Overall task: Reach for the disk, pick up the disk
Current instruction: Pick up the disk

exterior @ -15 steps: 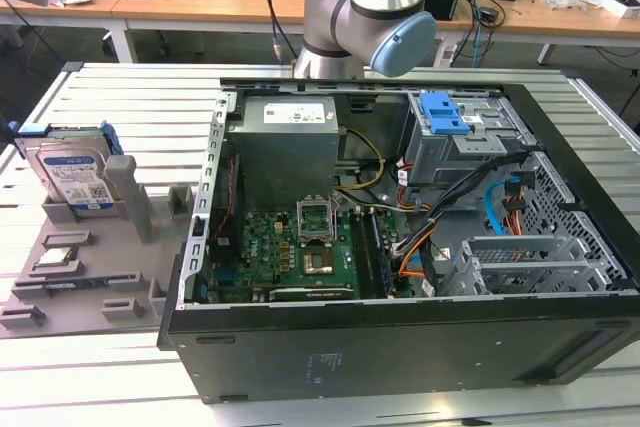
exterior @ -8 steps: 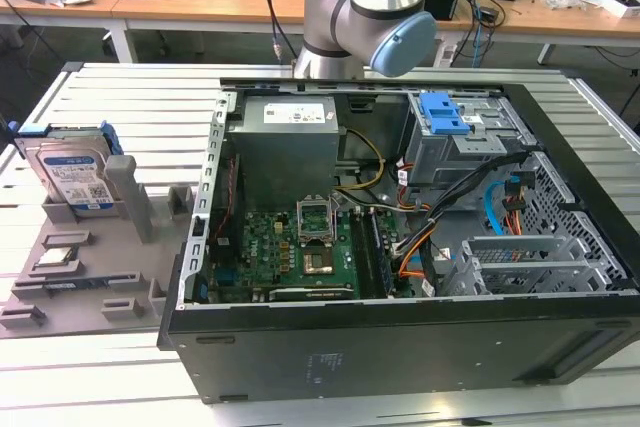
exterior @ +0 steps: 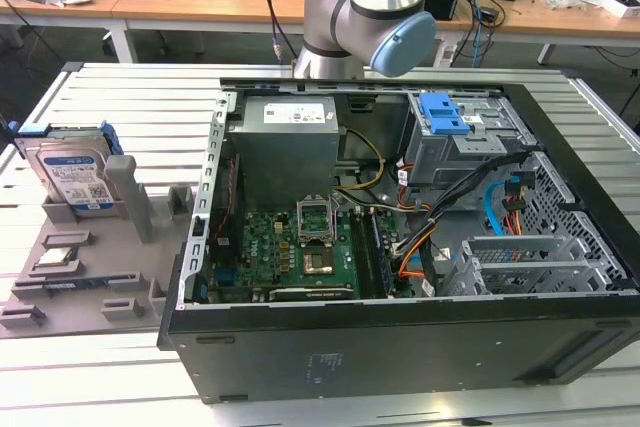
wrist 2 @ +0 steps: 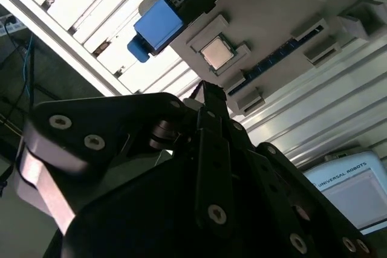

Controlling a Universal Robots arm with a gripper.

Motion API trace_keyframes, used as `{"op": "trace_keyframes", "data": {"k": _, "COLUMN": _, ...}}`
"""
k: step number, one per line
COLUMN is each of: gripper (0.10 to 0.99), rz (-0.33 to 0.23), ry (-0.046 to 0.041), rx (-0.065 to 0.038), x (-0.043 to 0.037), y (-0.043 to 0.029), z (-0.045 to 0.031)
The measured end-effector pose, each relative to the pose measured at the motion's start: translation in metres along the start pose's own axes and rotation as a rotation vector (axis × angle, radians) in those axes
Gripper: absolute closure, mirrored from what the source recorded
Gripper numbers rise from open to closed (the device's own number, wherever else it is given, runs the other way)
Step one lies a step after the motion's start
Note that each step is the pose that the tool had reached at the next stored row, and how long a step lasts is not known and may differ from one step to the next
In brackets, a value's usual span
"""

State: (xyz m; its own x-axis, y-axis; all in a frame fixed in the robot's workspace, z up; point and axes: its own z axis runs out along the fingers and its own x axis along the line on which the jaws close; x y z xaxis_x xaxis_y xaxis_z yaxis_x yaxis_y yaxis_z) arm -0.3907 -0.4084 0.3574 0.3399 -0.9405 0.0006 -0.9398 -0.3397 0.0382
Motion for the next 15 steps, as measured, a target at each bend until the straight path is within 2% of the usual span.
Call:
{"op": "trace_keyframes", "data": {"k": 1, "gripper": 0.98, "rz": 0.016, "ry": -0.0006, "rx": 0.0, "x": 0.0, "y": 0.0, "z": 0.0}}
{"op": "trace_keyframes", "data": {"k": 2, "gripper": 0.98, "rz": 0.072, "ry": -0.0025, "rx": 0.0, "x": 0.0, "y": 0.0, "z": 0.0001}}
{"op": "trace_keyframes", "data": {"k": 8, "gripper": 0.98, "rz": 0.155, "ry": -0.0053, "rx": 0.0, "x": 0.0, "y": 0.0, "z": 0.0001}}
{"op": "trace_keyframes", "data": {"k": 13, "gripper": 0.98, "rz": 0.266, "ry": -0.008, "rx": -0.001, "x": 0.0, "y": 0.0, "z": 0.0001}}
{"op": "trace_keyframes", "data": {"k": 15, "gripper": 0.98, "rz": 0.293, "ry": -0.0082, "rx": -0.001, "x": 0.0, "y": 0.0, "z": 0.0001}}
